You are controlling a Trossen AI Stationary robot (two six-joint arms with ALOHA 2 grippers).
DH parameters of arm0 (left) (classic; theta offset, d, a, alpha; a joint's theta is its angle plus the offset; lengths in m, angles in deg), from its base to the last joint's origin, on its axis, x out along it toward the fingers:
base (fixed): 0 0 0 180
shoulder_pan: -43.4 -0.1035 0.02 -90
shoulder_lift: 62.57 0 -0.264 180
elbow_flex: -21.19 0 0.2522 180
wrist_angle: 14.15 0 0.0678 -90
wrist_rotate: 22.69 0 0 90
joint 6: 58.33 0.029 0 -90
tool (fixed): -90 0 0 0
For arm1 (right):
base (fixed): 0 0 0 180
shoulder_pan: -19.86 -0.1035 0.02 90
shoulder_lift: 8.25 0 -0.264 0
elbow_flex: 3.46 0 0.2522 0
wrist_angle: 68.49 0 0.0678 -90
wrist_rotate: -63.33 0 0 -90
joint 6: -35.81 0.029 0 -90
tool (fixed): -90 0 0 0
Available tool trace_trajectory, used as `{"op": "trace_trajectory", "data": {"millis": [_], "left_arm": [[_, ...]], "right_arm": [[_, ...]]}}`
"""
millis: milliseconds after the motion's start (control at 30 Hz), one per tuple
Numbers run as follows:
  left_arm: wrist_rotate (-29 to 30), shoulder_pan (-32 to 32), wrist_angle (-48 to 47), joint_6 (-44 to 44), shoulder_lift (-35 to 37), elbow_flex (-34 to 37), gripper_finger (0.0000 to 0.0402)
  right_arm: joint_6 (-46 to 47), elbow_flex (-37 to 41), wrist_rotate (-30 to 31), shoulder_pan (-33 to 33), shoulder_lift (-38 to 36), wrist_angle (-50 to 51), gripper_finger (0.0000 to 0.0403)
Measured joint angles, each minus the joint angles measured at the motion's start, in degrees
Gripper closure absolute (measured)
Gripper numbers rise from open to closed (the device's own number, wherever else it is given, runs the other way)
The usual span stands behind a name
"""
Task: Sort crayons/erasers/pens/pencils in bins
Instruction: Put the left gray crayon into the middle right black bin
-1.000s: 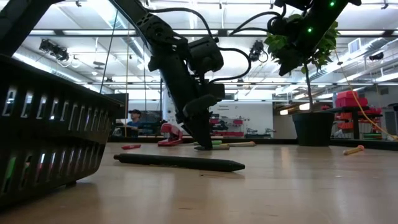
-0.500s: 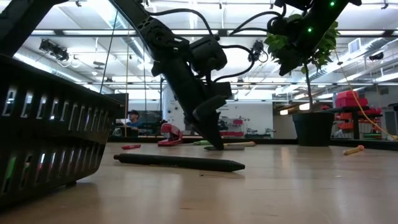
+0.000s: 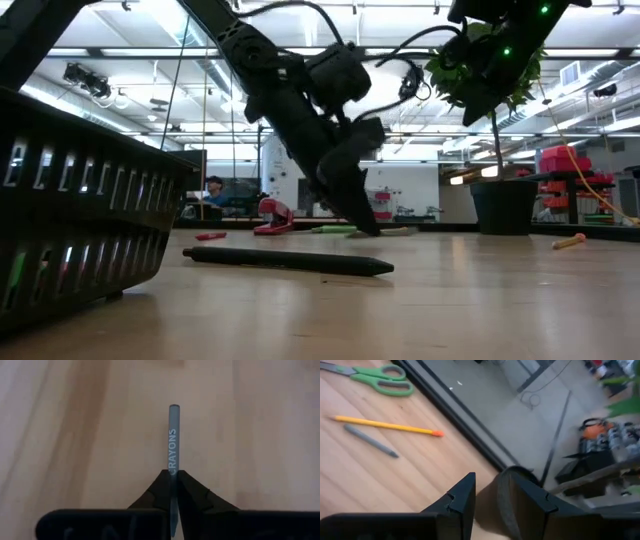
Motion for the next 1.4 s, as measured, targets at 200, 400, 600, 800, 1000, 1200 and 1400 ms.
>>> {"op": "trace_trajectory", "data": {"millis": [200, 400, 600, 800, 1000, 1200, 1400], "left_arm": [[-0.2, 0.2, 0.8, 2.5, 2.8, -0.1, 0.0369], [-0.1, 0.2, 1.3, 5.8, 6.8, -0.1, 0.0376], [-0.1, 0.9, 0.3, 10.8, 9.0, -0.1, 0.0375], [-0.2, 4.1, 1.1, 13.4, 9.2, -0.1, 0.0370], [-0.2, 7.0, 1.8, 13.4, 9.2, -0.1, 0.0378], [0.9, 8.3, 2.8, 13.3, 9.2, -0.2, 0.0367], [1.6, 9.4, 3.1, 12.9, 9.2, -0.2, 0.0377]], "right_arm": [[5.9, 0.0, -9.8, -0.9, 0.0, 0.1, 0.0278], [10.0, 0.0, -19.4, -6.5, -0.2, -0.3, 0.0278], [10.3, 0.0, -34.2, -12.3, -1.0, -4.7, 0.0278], [13.5, 0.0, -42.4, -16.7, -1.4, -6.7, 0.0278], [14.7, 0.0, -40.6, -20.3, -1.3, -12.4, 0.0278], [-0.6, 0.0, -39.3, -24.4, 3.7, -23.3, 0.0265], [-2.0, 0.0, -38.7, -24.7, 10.6, -23.9, 0.0243]]}}
